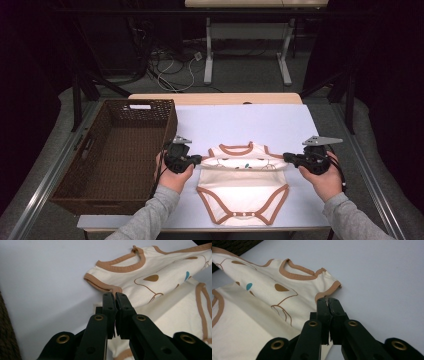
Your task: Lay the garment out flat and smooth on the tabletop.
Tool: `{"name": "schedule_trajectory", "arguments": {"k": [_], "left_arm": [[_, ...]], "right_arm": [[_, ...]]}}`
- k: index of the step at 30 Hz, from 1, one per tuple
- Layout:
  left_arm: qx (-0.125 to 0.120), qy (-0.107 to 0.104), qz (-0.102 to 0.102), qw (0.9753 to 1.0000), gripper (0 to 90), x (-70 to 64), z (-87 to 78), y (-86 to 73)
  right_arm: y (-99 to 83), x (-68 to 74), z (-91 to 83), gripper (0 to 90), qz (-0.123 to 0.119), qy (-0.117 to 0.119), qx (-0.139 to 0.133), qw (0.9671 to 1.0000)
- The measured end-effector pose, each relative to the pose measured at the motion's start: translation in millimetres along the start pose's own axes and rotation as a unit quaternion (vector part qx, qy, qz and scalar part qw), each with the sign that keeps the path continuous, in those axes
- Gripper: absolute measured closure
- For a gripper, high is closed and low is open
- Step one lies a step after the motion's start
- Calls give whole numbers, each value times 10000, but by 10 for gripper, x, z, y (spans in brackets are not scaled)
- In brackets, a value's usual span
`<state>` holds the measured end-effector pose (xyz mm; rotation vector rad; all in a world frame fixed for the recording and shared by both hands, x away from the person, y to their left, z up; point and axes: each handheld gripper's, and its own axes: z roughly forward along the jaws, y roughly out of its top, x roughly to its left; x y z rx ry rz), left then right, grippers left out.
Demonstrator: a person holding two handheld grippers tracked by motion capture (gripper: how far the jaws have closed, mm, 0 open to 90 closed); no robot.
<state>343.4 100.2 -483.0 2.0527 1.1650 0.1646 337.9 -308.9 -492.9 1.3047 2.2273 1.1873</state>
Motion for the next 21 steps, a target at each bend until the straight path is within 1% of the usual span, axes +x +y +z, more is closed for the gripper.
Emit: {"name": "schedule_trajectory", "arguments": {"k": [2,3,5,8,9,11,12,13,14,15,17,18,19,20,21], "left_arm": [[65,-50,14,10000,868,-31,-7,-73],[86,-60,68,9999,868,-37,-7,-95],[155,-73,70,9998,868,-55,-6,-156],[197,-70,70,9998,868,-51,2,-211],[242,-89,64,9996,868,-48,6,-233],[281,-76,79,9995,867,-47,18,-265],[315,-77,92,9994,866,-44,29,-284],[331,-82,84,9994,864,-45,36,-293],[338,-67,58,9994,861,-52,42,-304],[386,-47,161,9991,852,-46,38,-304],[394,-19,146,9991,821,-64,38,-299],[374,5,166,9992,792,-70,33,-290],[342,46,230,9991,752,-71,27,-276],[320,57,222,9992,723,-77,25,-266],[318,43,280,9991,721,-77,19,-242]], "right_arm": [[-57,21,-34,881,56,34,22,10000],[-91,36,-51,881,119,77,36,9999],[-139,56,-75,880,153,109,67,9998],[-223,83,-89,880,156,150,140,9997],[-242,90,-86,880,166,204,139,9996],[-287,106,-80,880,181,204,205,9994],[-306,110,-72,879,152,234,214,9994],[-323,124,-66,878,191,283,255,9991],[-330,129,-63,873,178,251,275,9991],[-335,129,-59,859,147,290,277,9991],[-331,131,-59,833,145,298,286,9990],[-321,135,-58,808,163,313,261,9990],[-308,135,-61,783,134,310,253,9991],[-293,140,-66,768,128,324,244,9991],[-280,144,-69,757,137,334,234,9991]]}}
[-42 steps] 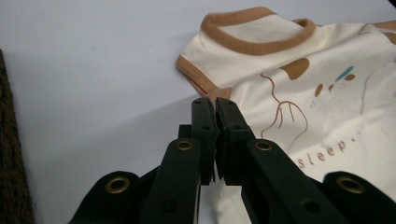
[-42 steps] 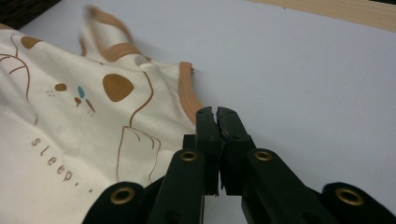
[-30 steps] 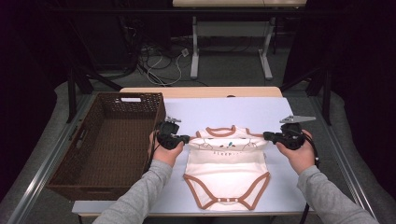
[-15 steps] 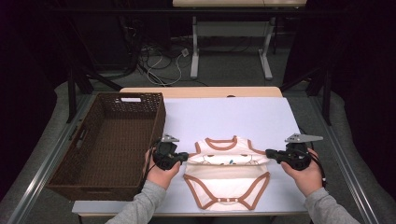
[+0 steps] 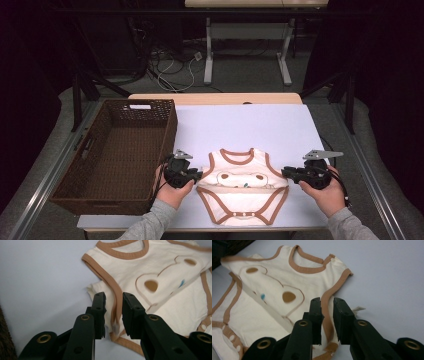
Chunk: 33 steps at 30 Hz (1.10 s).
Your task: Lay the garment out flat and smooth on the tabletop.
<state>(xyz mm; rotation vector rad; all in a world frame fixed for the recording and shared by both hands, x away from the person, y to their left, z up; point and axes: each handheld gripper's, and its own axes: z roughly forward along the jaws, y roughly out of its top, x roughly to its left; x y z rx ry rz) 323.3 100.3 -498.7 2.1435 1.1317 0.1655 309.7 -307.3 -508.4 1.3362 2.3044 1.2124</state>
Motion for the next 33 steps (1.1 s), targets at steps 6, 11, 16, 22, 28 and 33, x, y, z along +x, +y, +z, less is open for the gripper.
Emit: {"name": "schedule_trajectory", "arguments": {"k": [6,11,16,22,28,33], "left_arm": [[-91,-31,60,9999,617,-54,31,121],[-302,-27,175,9994,518,-108,82,237],[-383,123,361,9985,448,-140,145,370],[-445,146,329,9984,409,-139,245,527],[-384,360,664,9964,383,-83,354,679],[-296,298,751,9963,381,-14,494,783]], "right_arm": [[120,25,15,682,-162,-19,-42,9999],[216,38,51,596,-311,-99,-59,9995],[348,37,102,520,-619,-173,-73,9979],[534,38,175,456,-833,-241,-85,9962],[659,26,306,442,-979,-264,44,9948],[757,-5,438,403,-1022,-296,185,9941]]}}
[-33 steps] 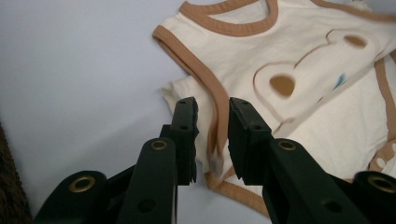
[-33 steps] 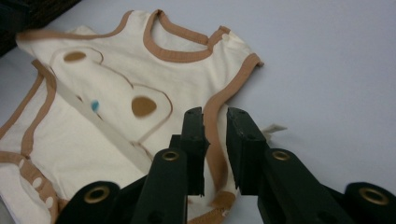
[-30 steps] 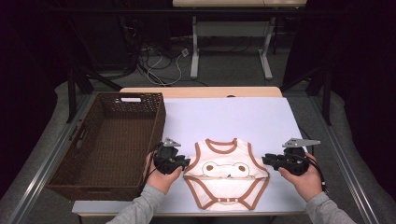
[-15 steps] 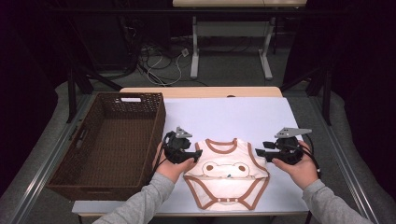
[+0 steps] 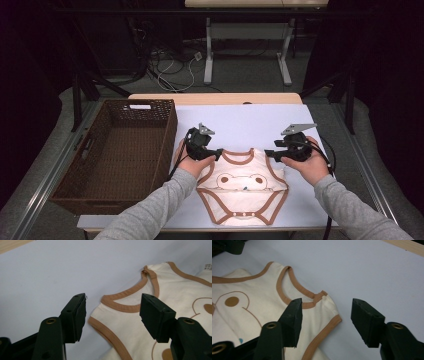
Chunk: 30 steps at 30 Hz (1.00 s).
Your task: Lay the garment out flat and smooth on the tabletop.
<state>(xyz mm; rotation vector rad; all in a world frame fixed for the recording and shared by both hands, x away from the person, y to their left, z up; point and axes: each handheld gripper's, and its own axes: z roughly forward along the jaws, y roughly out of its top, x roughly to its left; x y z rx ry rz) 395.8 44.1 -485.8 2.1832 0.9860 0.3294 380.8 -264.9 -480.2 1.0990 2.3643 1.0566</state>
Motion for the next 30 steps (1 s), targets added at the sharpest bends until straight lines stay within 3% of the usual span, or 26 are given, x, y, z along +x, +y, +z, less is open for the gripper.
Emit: {"name": "schedule_trajectory", "arguments": {"k": [5,7,13,20,27,30], "left_arm": [[29,-313,-382,9988,373,79,134,30],[17,-261,-441,9987,342,108,178,31],[48,-398,-574,9975,269,170,277,24],[6,-318,-578,9978,208,225,330,20],[-26,-263,-517,9983,212,257,342,23],[28,-221,-390,9990,244,250,370,19]], "right_arm": [[90,-37,113,380,-64,-37,-34,10000],[101,-47,154,377,-21,-61,-89,9999],[106,-109,297,367,62,-112,-13,9999],[96,-196,394,375,346,-142,-126,9992],[80,-215,457,386,169,-236,-133,9995],[78,-209,471,392,202,-210,-147,9995]]}}
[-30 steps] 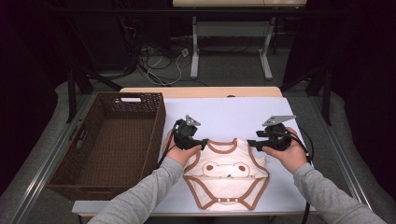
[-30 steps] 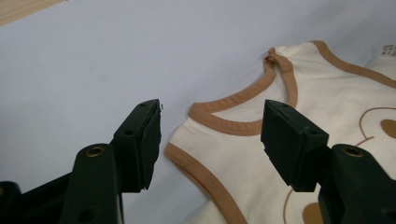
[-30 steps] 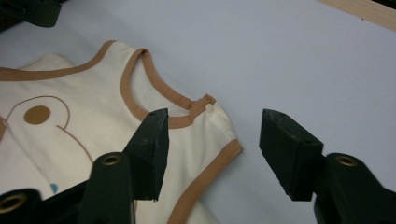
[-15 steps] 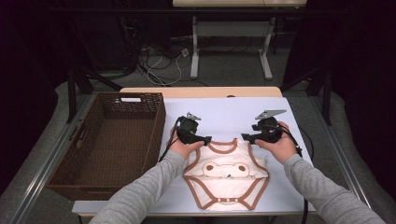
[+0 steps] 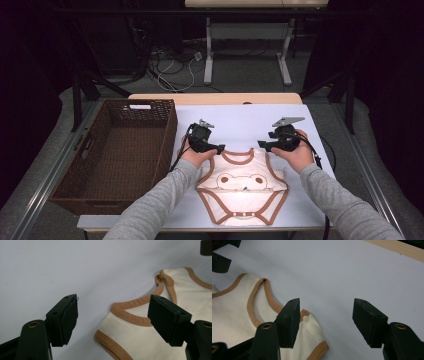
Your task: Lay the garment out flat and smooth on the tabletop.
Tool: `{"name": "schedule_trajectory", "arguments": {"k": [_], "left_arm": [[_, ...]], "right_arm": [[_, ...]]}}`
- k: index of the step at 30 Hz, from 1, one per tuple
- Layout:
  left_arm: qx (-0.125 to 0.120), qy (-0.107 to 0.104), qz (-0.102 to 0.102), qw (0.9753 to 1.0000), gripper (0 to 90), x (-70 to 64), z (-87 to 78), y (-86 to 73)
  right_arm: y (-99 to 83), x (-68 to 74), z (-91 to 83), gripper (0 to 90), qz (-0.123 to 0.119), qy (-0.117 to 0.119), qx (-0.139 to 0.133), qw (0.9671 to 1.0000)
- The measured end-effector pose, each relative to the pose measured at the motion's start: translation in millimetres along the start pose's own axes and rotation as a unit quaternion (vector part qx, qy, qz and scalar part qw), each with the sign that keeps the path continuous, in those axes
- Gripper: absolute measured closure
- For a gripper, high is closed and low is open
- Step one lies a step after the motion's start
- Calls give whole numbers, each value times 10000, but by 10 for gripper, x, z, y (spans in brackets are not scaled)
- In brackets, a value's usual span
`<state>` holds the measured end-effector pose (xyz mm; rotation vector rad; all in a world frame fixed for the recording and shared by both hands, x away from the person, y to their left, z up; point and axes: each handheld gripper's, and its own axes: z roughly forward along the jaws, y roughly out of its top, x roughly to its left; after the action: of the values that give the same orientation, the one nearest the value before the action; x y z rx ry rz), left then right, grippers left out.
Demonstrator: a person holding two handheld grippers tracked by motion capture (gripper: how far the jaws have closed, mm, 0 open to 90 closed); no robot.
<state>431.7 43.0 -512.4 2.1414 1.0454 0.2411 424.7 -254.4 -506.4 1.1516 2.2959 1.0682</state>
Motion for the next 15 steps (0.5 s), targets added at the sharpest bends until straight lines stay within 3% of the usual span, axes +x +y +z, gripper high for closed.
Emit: {"name": "schedule_trajectory", "arguments": {"k": [3,9,15], "left_arm": [[51,-34,-34,10000,272,-1,29,-2],[193,-8,177,9997,347,32,115,-7],[380,44,114,9992,402,76,183,-29]], "right_arm": [[-1,-5,10,403,-17,-74,17,10000],[-11,-11,35,423,-7,-77,68,9999],[-21,-32,61,460,-51,-69,169,9998]]}}
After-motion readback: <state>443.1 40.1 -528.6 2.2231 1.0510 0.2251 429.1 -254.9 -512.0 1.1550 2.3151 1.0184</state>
